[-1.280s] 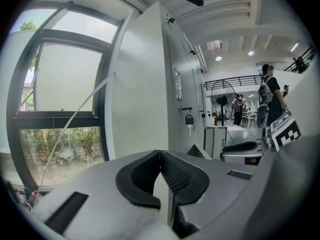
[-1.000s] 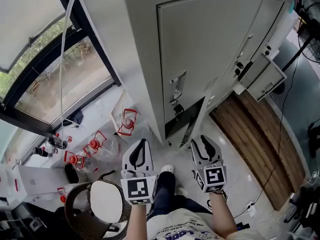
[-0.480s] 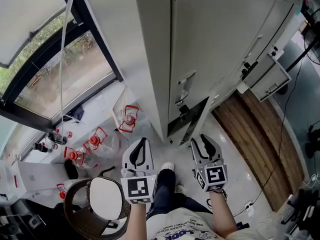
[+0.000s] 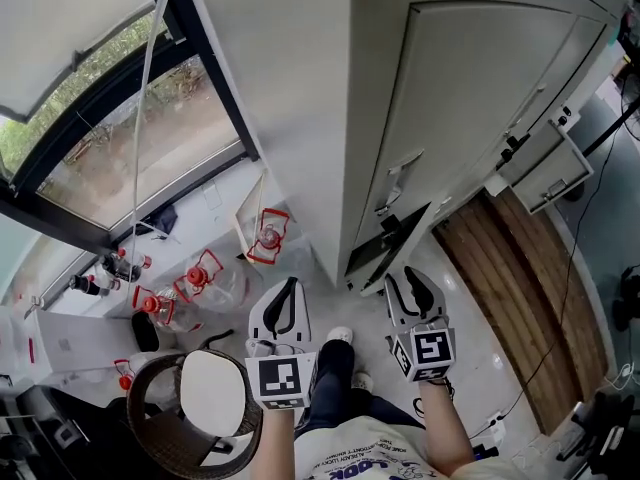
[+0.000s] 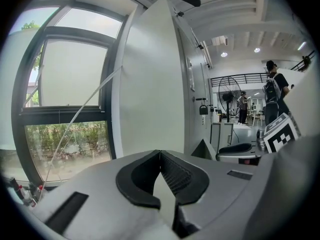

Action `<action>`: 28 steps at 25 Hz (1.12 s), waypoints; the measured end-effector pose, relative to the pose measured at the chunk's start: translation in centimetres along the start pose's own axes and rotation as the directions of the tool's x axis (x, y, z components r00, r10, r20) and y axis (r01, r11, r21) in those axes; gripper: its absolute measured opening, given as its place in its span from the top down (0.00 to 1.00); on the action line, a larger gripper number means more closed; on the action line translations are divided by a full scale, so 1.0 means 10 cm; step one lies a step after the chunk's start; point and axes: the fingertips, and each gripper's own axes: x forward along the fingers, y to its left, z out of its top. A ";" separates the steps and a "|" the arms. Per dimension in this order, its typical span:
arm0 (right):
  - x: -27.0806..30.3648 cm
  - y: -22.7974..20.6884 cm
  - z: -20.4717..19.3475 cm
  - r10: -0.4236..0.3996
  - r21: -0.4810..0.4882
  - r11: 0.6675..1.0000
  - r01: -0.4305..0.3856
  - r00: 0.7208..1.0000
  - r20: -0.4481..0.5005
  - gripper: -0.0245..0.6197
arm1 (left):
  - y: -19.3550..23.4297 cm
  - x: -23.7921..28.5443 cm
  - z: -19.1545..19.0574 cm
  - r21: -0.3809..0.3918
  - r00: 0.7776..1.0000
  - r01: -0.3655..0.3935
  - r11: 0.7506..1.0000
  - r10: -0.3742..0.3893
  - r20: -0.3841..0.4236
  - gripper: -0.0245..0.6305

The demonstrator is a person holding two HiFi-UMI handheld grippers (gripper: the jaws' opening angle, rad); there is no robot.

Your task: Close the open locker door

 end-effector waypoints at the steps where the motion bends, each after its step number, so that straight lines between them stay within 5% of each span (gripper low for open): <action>1: 0.02 0.01 0.01 0.001 0.000 1.000 -0.001 1.000 0.000 0.74 | 0.02 0.00 0.00 -0.001 1.000 -0.002 1.000 0.002 0.000 0.96; 28: 0.48 0.23 0.14 0.009 0.019 1.000 -0.010 1.000 0.014 0.74 | 0.39 0.04 -0.03 -0.020 1.000 -0.019 1.000 0.019 0.004 0.96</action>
